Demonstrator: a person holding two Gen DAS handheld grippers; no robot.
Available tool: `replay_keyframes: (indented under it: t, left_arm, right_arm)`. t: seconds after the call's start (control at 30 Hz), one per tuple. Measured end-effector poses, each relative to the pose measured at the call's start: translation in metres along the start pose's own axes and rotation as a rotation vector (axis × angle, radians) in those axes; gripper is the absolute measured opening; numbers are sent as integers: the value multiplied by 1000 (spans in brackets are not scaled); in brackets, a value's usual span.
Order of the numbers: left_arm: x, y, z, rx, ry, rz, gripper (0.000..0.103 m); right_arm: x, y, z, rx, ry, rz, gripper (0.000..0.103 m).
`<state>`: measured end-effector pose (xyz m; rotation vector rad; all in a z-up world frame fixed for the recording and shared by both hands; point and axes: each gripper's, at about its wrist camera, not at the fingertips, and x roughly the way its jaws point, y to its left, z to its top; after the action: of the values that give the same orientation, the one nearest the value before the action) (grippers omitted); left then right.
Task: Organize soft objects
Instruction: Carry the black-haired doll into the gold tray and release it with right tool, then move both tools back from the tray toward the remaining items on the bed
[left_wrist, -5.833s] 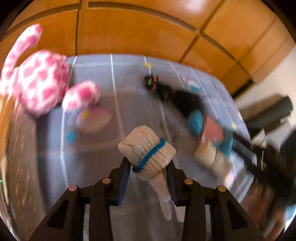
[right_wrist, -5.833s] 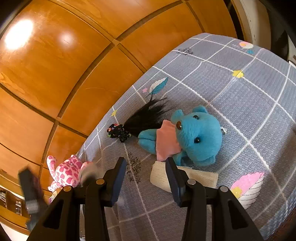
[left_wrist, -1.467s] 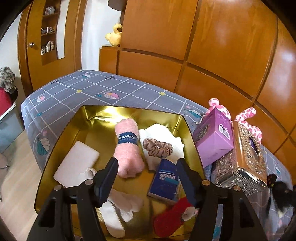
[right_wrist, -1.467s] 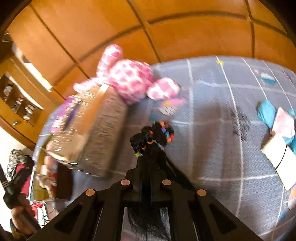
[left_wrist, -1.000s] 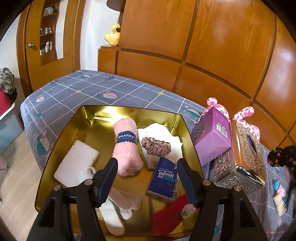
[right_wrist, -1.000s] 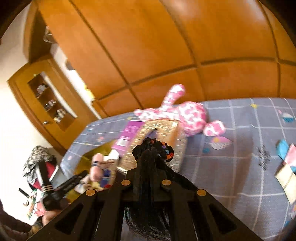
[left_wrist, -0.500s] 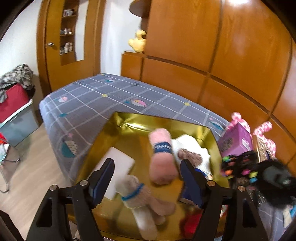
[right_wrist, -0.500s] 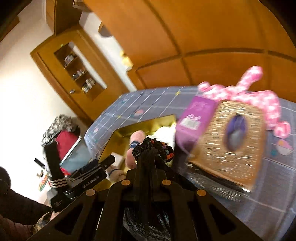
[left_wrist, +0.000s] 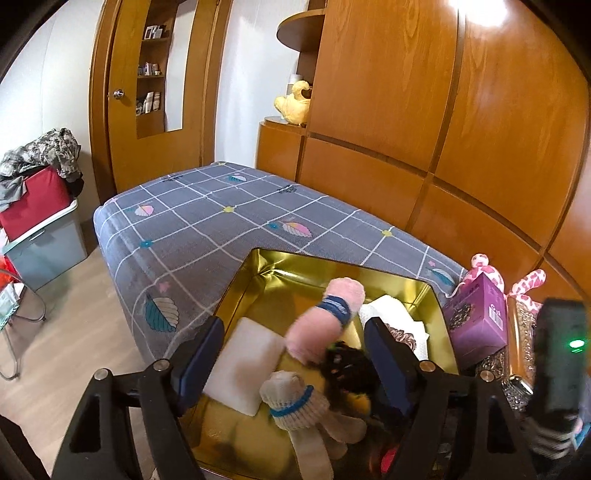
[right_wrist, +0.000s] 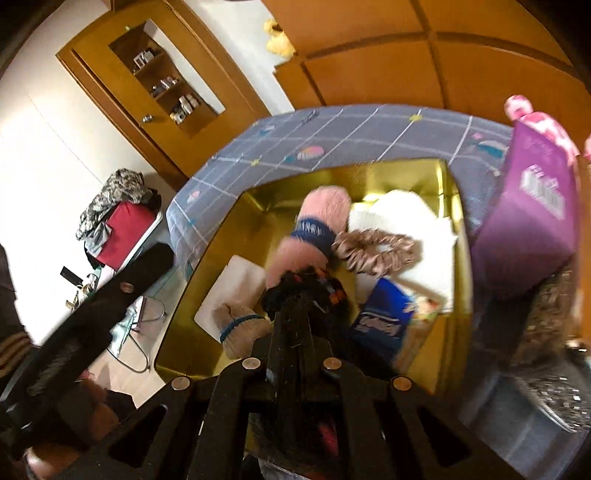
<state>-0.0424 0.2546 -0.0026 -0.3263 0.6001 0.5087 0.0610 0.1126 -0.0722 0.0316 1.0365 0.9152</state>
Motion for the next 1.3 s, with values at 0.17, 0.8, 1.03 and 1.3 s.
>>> replay_keyframes:
  t: [0.17,0.8,1.03,1.3]
  left_arm:
    - [1,-4,-2,7,13,-17,79]
    - [-6,-24,-10,56,20,-72,84]
    - [-11,-37,-15,94,27,-110,85]
    - [-16,-51,-19,132,37,-144,86]
  right_arm:
    - [19,5,-6,-17,57,21,13]
    - [-38,-14,-19,-5,-75,-135,33]
    - [-74,-14,-26,-64,-165,-243,40]
    - [-102,-18,-37,-106,-214,-333,48]
